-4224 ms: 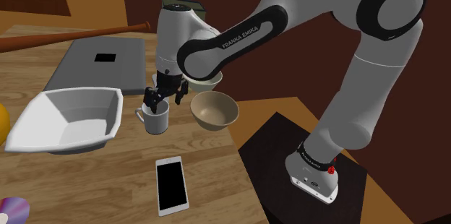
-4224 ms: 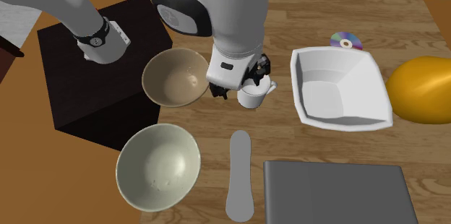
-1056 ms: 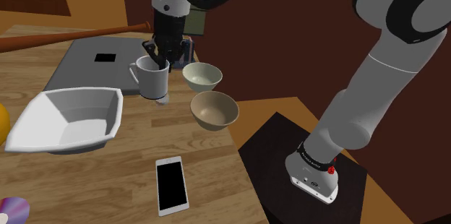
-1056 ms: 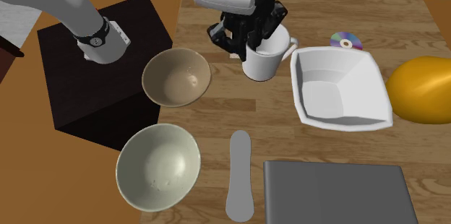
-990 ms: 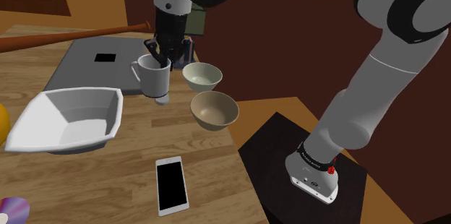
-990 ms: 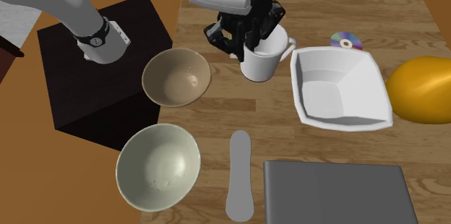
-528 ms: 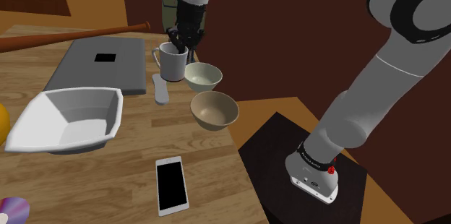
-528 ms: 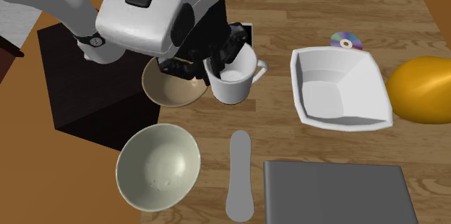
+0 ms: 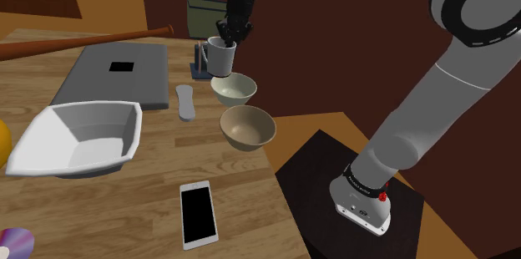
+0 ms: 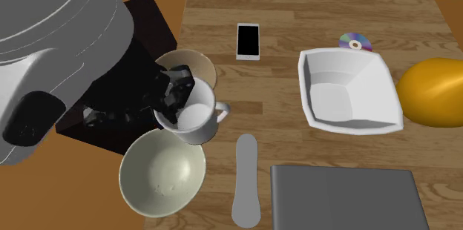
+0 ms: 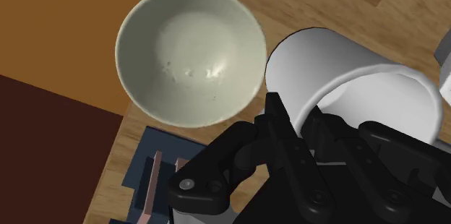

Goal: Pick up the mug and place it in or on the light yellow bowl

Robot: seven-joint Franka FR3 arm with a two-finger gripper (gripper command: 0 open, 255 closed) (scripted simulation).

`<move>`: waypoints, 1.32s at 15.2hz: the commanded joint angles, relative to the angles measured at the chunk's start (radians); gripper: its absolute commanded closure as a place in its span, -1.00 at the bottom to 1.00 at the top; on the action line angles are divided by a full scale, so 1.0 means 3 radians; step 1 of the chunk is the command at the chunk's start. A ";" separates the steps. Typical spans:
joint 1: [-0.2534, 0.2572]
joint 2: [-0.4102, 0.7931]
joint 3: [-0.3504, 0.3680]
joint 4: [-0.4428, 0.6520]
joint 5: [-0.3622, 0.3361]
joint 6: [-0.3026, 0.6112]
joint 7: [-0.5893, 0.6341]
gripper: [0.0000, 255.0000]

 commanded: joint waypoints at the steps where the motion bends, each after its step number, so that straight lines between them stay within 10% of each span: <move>1: -0.0073 -0.0001 -0.0080 0.0043 0.0006 -0.0053 -0.0158 1.00; 20: -0.0257 0.0180 -0.0276 -0.0306 0.0002 0.0447 -0.0574 1.00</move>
